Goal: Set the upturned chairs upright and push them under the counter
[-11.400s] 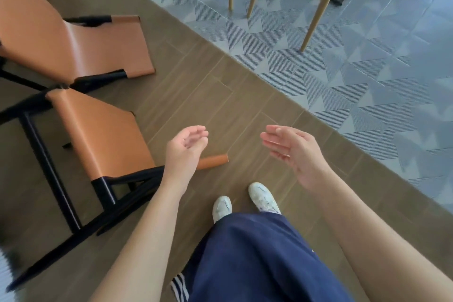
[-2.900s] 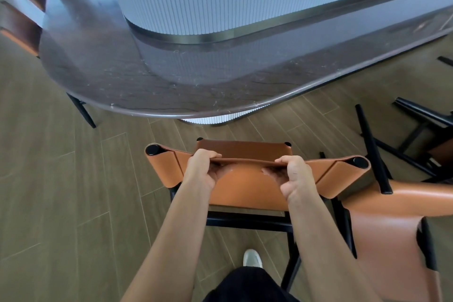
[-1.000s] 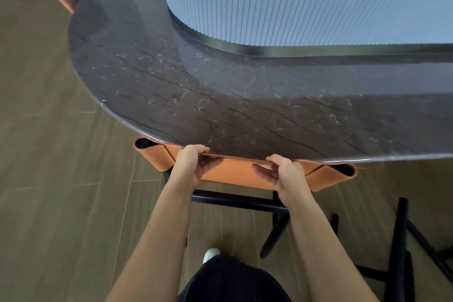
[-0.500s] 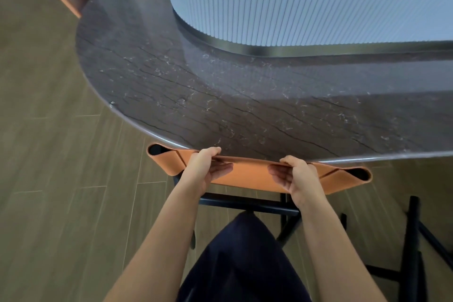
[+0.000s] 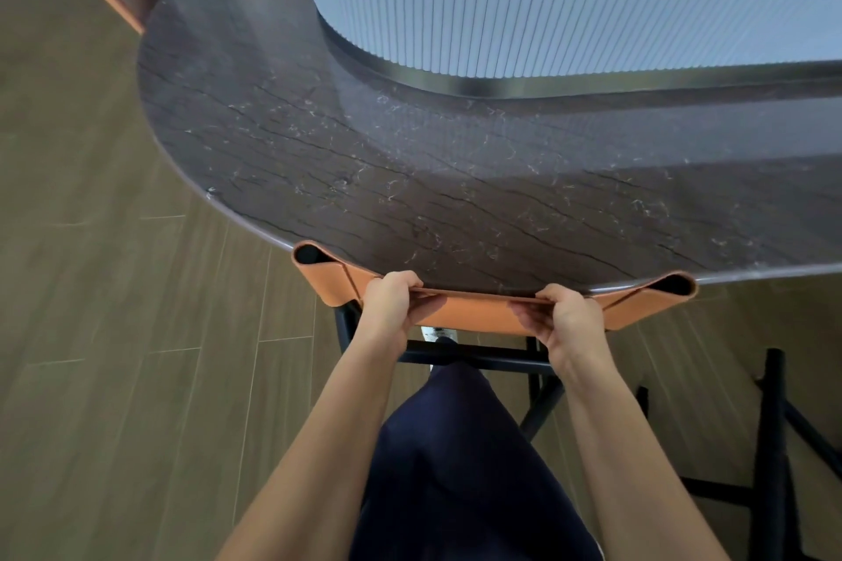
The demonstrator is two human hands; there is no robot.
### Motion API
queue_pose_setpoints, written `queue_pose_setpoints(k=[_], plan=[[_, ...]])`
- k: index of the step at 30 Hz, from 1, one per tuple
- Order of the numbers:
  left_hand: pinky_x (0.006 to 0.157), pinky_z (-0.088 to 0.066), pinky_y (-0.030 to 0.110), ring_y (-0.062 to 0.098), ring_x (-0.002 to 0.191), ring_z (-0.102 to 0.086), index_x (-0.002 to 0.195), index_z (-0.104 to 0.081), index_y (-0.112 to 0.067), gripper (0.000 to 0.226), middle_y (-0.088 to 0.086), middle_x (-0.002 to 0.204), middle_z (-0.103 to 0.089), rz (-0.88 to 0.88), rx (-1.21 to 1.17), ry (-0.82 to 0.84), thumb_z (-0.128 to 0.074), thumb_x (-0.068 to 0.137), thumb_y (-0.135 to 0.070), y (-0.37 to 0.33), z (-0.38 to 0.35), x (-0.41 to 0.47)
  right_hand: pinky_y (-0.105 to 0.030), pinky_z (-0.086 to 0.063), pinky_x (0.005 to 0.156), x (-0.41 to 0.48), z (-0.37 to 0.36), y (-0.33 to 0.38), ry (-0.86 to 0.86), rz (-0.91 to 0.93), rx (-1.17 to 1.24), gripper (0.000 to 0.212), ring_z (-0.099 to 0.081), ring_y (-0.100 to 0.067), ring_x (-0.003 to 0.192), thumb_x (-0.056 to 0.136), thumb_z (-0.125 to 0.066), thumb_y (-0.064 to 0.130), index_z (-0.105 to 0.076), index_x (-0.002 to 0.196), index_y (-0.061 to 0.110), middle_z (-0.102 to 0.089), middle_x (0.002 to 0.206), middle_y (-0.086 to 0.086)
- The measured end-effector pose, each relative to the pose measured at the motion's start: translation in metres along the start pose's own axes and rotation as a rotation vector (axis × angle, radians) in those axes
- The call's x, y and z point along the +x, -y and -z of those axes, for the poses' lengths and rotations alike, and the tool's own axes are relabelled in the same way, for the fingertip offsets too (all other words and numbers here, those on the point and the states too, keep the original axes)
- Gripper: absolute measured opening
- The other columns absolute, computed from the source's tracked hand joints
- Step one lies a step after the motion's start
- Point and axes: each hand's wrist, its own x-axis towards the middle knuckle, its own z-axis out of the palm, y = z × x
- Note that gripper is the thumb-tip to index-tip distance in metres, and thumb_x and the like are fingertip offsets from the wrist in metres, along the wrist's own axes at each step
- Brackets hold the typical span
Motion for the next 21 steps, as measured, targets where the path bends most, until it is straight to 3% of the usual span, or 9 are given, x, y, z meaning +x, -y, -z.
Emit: queue_pose_setpoints(k=[3,6,10,14,21], plan=[[0.073,-0.060,0.039,0.032,0.070,-0.073,0.107,-0.049,0.006,0.019,0.025,0.090,-0.067,-0.001,0.000,0.003,-0.049,0.088,0.004,0.007,-0.001,0.006,-0.024,-0.054,0.044,0.007,0.001,-0.003,-0.025,-0.031,0.029,0.019,-0.070,-0.026,0.064,0.096,-0.048,0.000,-0.053,0.112,-0.007,-0.067,0.098,-0.031],[0.069,-0.060,0.037,0.029,0.068,-0.073,0.110,-0.045,0.004,0.021,0.023,0.088,-0.065,-0.013,0.000,0.005,-0.049,0.089,0.004,0.013,0.001,0.014,-0.025,-0.055,0.045,0.017,0.000,-0.007,-0.051,-0.050,0.056,0.004,-0.070,-0.026,0.058,0.095,-0.049,-0.002,-0.051,0.094,0.001,-0.065,0.090,-0.026],[0.064,-0.061,0.036,0.028,0.064,-0.072,0.103,-0.046,0.006,0.014,0.023,0.086,-0.061,-0.021,-0.037,0.033,-0.049,0.089,0.007,0.006,-0.003,0.027,-0.026,-0.054,0.044,0.036,-0.004,-0.002,-0.028,-0.050,0.045,0.010,-0.070,-0.026,0.051,0.094,-0.049,-0.003,-0.050,0.105,-0.003,-0.065,0.086,-0.026],[0.059,-0.060,0.035,0.029,0.070,-0.068,0.095,-0.050,0.007,0.008,0.024,0.089,-0.058,0.017,-0.061,0.040,-0.047,0.089,0.008,0.001,-0.009,0.026,-0.029,-0.055,0.045,0.045,-0.002,0.002,0.005,-0.079,0.011,0.012,-0.072,-0.028,0.056,0.094,-0.050,-0.001,-0.051,0.106,-0.004,-0.070,0.066,-0.022],[0.057,-0.060,0.033,0.030,0.080,-0.068,0.097,-0.052,0.002,0.008,0.022,0.093,-0.061,0.102,-0.070,-0.011,-0.050,0.090,0.006,0.005,-0.004,0.020,-0.032,-0.057,0.049,0.048,0.005,-0.002,-0.007,-0.187,-0.077,0.011,-0.074,-0.028,0.064,0.095,-0.057,0.009,-0.059,0.101,0.000,-0.073,0.074,-0.020]])
